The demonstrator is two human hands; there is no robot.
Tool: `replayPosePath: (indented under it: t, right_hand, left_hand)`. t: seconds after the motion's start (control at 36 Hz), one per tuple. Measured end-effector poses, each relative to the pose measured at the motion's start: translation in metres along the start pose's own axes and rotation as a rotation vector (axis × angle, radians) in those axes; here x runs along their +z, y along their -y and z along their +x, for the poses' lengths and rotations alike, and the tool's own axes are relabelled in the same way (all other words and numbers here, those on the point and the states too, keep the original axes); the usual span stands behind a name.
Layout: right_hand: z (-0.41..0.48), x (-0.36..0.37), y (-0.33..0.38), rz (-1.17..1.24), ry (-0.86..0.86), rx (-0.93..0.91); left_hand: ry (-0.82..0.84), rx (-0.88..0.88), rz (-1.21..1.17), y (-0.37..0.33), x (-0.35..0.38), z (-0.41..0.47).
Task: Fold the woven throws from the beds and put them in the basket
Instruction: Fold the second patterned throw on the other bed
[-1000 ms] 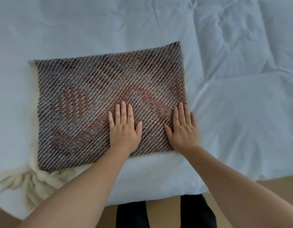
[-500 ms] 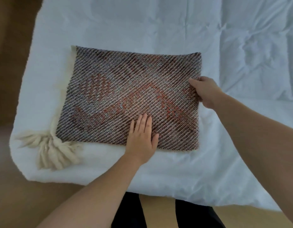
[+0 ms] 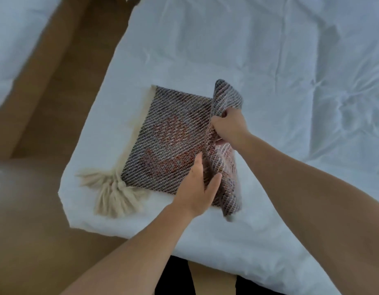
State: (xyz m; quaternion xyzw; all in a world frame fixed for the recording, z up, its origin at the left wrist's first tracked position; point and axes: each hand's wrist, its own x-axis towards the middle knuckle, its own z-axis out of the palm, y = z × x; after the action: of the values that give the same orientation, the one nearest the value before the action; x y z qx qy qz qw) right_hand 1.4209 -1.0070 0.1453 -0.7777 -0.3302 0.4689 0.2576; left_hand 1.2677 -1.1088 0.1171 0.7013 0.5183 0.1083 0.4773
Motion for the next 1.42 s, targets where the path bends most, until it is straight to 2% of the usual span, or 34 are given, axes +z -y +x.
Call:
replayPosePath:
  t: [0.14, 0.33, 0.69, 0.81, 0.94, 1.06, 1.14, 1.19, 1.28, 1.36, 1.42]
  right_hand:
    - [0.007, 0.049, 0.032, -0.077, -0.046, -0.037]
    - [0.036, 0.119, 0.068, -0.146, -0.07, -0.085]
    - [0.093, 0.198, 0.088, -0.373, -0.18, -0.079]
    - [0.101, 0.206, 0.079, -0.407, -0.098, -0.081]
    - [0.104, 0.203, 0.067, -0.346, -0.063, -0.138]
    - [0.089, 0.183, 0.055, -0.351, -0.054, -0.295]
    - [0.081, 0.161, 0.041, -0.651, -0.24, -0.49]
    - [0.082, 0.144, 0.032, -0.83, -0.311, -0.454]
    - [0.09, 0.123, 0.02, -0.95, -0.272, -0.282]
    - [0.099, 0.122, 0.012, -1.016, -0.224, -0.282]
    - [0.106, 0.13, 0.012, -1.023, -0.215, -0.286]
  left_hand:
    - [-0.091, -0.097, -0.002, 0.025, -0.041, 0.001]
    - [-0.219, -0.226, 0.116, 0.082, -0.095, 0.01]
    - [-0.152, -0.244, 0.198, 0.157, -0.15, 0.045]
    - [-0.064, -0.294, 0.264, 0.165, -0.15, 0.052]
    - [-0.071, -0.295, 0.366, 0.17, -0.142, 0.057]
    - [-0.168, -0.204, 0.481, 0.165, -0.139, 0.06]
    - [-0.191, -0.127, 0.524, 0.154, -0.141, 0.072]
    - [-0.21, -0.049, 0.535, 0.147, -0.144, 0.09]
    - [-0.191, 0.094, 0.632, 0.138, -0.145, 0.128]
    - [-0.12, 0.204, 0.715, 0.127, -0.145, 0.172]
    - [-0.082, 0.216, 0.779, 0.123, -0.144, 0.2]
